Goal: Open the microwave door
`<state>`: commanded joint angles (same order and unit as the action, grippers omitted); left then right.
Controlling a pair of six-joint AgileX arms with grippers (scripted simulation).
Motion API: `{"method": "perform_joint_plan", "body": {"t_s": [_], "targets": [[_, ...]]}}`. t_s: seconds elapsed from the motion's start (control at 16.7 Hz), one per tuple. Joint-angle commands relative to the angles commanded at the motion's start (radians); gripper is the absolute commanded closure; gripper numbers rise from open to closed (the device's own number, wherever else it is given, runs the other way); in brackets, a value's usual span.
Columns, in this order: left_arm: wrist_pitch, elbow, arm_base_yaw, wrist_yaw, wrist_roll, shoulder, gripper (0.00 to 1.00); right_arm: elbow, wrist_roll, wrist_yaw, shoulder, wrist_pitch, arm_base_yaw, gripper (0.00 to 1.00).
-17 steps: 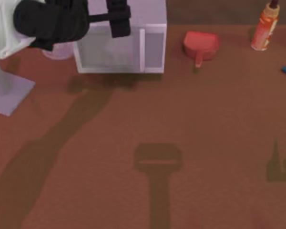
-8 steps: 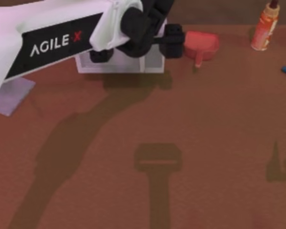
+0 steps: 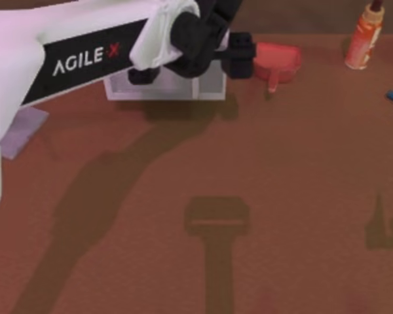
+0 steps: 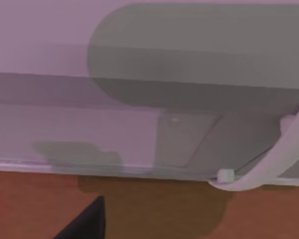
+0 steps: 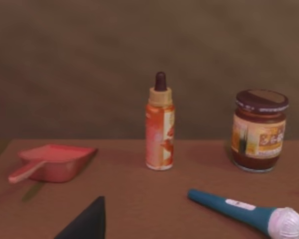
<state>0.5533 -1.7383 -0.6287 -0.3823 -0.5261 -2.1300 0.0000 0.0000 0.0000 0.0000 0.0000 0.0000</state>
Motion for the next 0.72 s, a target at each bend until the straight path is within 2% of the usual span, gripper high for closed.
{"method": "perform_joint_plan", "body": {"t_s": [0.3, 0.54, 0.72], "targets": [[-0.091, -0.084, 0.044, 0.028, 0.039, -0.171, 0.00, 0.000, 0.000, 0.000, 0.000, 0.000, 0.000, 0.00], [-0.100, -0.091, 0.048, 0.031, 0.043, -0.182, 0.00, 0.000, 0.000, 0.000, 0.000, 0.000, 0.000, 0.00], [-0.100, -0.091, 0.048, 0.031, 0.043, -0.182, 0.23, 0.000, 0.000, 0.000, 0.000, 0.000, 0.000, 0.00]]}}
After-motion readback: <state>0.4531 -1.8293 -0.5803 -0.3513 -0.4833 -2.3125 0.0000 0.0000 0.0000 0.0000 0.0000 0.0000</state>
